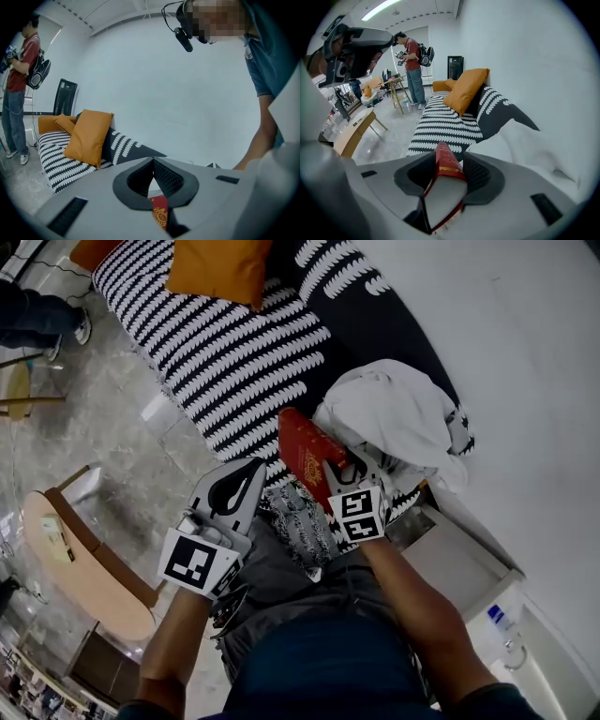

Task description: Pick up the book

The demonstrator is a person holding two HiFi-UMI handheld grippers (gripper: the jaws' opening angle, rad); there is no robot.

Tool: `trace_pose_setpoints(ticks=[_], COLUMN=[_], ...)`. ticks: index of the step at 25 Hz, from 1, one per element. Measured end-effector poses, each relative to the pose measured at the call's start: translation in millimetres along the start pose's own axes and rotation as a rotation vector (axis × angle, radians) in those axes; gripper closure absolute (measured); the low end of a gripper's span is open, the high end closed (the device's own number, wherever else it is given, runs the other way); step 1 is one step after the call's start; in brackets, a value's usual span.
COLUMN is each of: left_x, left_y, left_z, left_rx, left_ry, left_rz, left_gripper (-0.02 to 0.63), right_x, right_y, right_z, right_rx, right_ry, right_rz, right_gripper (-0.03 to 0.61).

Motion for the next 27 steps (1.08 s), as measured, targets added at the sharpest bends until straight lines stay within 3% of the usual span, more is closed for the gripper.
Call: trace_pose_setpoints(ticks=[27], left_x=[29.6], left_y=[56.2], left_z=[35.7], left_rx=[0.005], left_ry=[-0.080], left_rz=[-0.007], left_gripper=[0.609], right_x=[58.5], right_y=[114.3], right_z=[-9.1], right_rx=[0.007], right_ry=[-0.061], right_rz=[0.251], right_gripper=[0.398])
Point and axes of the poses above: the fingertips, and each gripper's own axes: y backward along the fingers, z to its right, x out of its top, the point moved 5 cm from there along y, backward along the fingers, and after that the axes turned 8 degrees about -y, right-handed, at the moved point
